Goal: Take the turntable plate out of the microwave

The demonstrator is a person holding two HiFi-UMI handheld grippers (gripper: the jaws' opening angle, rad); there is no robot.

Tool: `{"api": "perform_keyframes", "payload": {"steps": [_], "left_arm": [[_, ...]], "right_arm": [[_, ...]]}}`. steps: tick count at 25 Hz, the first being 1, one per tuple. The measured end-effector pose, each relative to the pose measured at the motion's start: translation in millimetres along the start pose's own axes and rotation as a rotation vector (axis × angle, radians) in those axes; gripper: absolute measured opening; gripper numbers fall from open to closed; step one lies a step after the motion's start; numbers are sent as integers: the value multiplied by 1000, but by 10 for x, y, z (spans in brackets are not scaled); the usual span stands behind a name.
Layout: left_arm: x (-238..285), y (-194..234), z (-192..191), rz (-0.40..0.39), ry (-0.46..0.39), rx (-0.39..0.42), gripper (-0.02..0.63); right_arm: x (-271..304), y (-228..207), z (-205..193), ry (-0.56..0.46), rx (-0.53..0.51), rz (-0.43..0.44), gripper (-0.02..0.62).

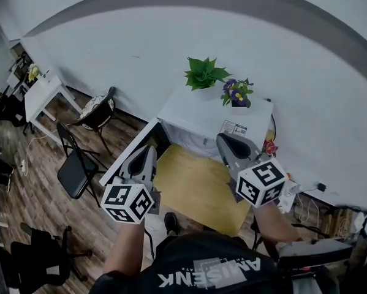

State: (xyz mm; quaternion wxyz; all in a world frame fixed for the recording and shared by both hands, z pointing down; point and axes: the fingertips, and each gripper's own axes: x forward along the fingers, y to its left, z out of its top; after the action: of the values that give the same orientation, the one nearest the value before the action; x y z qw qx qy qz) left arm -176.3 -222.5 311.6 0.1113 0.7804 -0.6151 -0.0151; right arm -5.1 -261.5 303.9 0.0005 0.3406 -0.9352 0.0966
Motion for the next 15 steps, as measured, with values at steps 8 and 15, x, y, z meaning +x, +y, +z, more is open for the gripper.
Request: {"api": "perform_keyframes", "payload": {"steps": [8, 15], "left_arm": [[396, 340, 118, -194, 17, 10, 5], [629, 525, 43, -327, 61, 19, 28]], "right_arm": [[308, 70, 30, -25, -4, -181, 13], [455, 102, -2, -29, 4, -296, 32]]}}
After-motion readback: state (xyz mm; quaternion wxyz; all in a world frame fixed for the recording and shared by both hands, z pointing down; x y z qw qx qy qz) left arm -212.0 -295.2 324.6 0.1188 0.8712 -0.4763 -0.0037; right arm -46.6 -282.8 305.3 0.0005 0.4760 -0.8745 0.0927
